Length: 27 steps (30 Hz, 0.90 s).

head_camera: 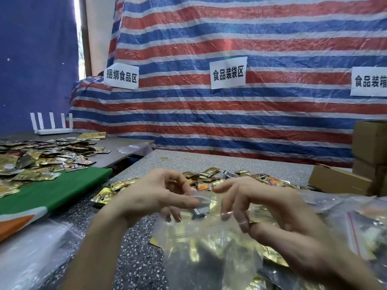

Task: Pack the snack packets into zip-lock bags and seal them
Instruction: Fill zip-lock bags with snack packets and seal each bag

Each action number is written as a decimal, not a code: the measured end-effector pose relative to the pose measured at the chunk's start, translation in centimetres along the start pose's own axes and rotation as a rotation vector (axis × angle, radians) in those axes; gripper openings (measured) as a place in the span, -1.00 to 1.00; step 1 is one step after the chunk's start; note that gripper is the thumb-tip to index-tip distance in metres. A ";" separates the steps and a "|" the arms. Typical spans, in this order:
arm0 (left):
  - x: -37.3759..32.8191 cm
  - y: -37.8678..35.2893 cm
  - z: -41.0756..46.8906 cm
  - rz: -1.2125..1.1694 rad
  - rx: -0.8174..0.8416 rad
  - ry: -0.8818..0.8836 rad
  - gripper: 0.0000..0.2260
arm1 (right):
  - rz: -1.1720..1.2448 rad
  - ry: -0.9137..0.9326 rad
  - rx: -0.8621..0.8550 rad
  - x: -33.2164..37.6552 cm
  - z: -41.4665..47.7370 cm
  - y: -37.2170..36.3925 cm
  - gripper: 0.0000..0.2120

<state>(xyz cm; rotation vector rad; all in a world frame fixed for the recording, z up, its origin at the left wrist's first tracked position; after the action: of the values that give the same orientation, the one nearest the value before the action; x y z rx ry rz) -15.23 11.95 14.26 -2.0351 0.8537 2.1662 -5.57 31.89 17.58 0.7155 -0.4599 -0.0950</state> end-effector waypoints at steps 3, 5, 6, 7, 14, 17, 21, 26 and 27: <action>0.9 0.1 1.7 -0.141 0.037 -0.019 -0.73 | -0.190 -0.100 0.047 -1.4 -0.2 -0.1 -0.88; 2.4 0.1 3.9 -0.235 -0.063 0.021 -0.71 | -0.264 -0.164 0.068 -1.9 -0.3 0.0 -0.91; 3.4 0.1 5.3 -0.242 -0.169 0.058 -0.72 | -0.285 -0.192 0.075 -2.1 -0.3 0.1 -0.91; 4.5 -0.1 6.8 -0.223 -0.285 0.092 -0.76 | -0.296 -0.218 0.082 -2.3 -0.4 0.1 -0.91; 10.1 -3.7 17.3 0.337 -0.466 0.263 -0.67 | -0.321 -0.356 0.190 -3.2 -1.0 0.6 -0.83; 10.7 -4.4 19.8 0.490 -0.541 0.219 -0.53 | -0.278 -0.385 0.236 -3.6 -1.0 0.8 -0.86; 11.8 -5.5 22.4 0.560 -0.477 0.239 -0.45 | -0.233 -0.386 0.248 -4.1 -1.0 0.7 -0.86; 12.9 -6.3 23.2 0.734 -0.512 0.202 -0.59 | -0.239 -0.423 0.215 -4.6 -1.3 0.8 -0.83; 12.9 -6.4 23.0 0.767 -0.524 0.178 -0.70 | -0.246 -0.429 0.210 -4.6 -1.4 0.9 -0.82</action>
<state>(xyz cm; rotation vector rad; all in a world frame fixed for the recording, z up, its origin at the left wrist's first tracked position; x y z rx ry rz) -35.31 22.76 -0.43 -2.4463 1.3978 2.8715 -9.16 34.46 15.52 0.9612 -0.7984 -0.4422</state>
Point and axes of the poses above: each hand's wrist, its own z-axis towards the middle knuckle, its own y-axis out of the back of the hand, x = y × z, the point moved 4 cm from there along z, towards the middle knuckle, and after that the axes turned 12 degrees about y, right-handed, at the moved point
